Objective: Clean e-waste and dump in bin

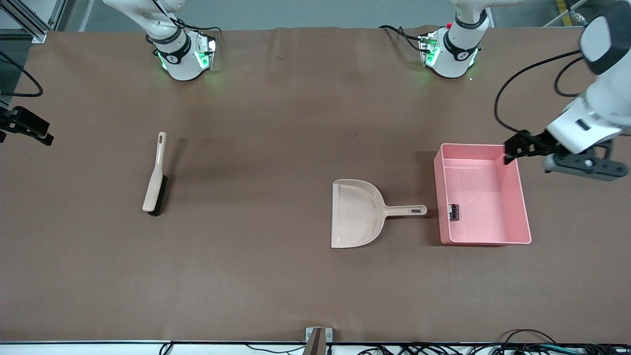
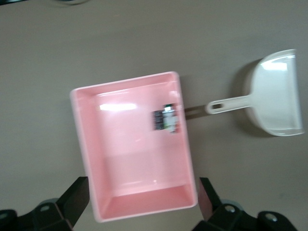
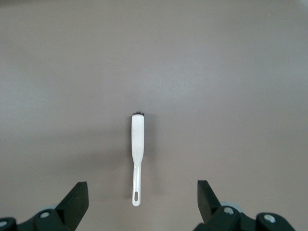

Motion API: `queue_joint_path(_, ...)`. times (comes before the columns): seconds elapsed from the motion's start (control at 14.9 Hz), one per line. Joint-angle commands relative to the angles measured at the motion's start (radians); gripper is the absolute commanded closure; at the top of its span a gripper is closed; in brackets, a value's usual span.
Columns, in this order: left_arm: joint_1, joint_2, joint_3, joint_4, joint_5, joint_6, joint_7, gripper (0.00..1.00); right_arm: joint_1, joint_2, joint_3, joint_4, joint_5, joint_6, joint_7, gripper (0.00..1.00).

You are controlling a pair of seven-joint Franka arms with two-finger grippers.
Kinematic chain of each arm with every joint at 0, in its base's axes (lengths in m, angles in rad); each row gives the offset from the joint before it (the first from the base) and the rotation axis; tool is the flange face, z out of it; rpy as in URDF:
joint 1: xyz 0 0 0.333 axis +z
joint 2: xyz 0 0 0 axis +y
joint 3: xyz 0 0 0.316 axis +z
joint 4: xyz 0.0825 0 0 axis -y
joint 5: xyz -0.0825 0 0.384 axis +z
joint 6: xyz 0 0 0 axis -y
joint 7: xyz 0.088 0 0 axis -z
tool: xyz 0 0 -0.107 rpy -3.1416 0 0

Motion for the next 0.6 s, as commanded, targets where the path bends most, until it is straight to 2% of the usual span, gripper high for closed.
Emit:
queue_joint_path(0.0, -0.013, -0.058, 0.032, -0.017, 0.036, -0.044, -0.023, 0.00, -0.015, -0.009, 0.002, 0.013, 0.010, -0.011, 0.006, 0.00)
queue_joint_path(0.34, -0.032, -0.110, 0.035, -0.012, 0.036, -0.140, -0.147, 0.00, -0.024, -0.007, 0.002, 0.012, 0.035, -0.005, 0.008, 0.00)
queue_joint_path(0.54, -0.052, -0.136, 0.032, -0.017, 0.021, -0.157, -0.156, 0.00, -0.055, -0.006, 0.002, 0.010, 0.111, 0.000, 0.008, 0.00)
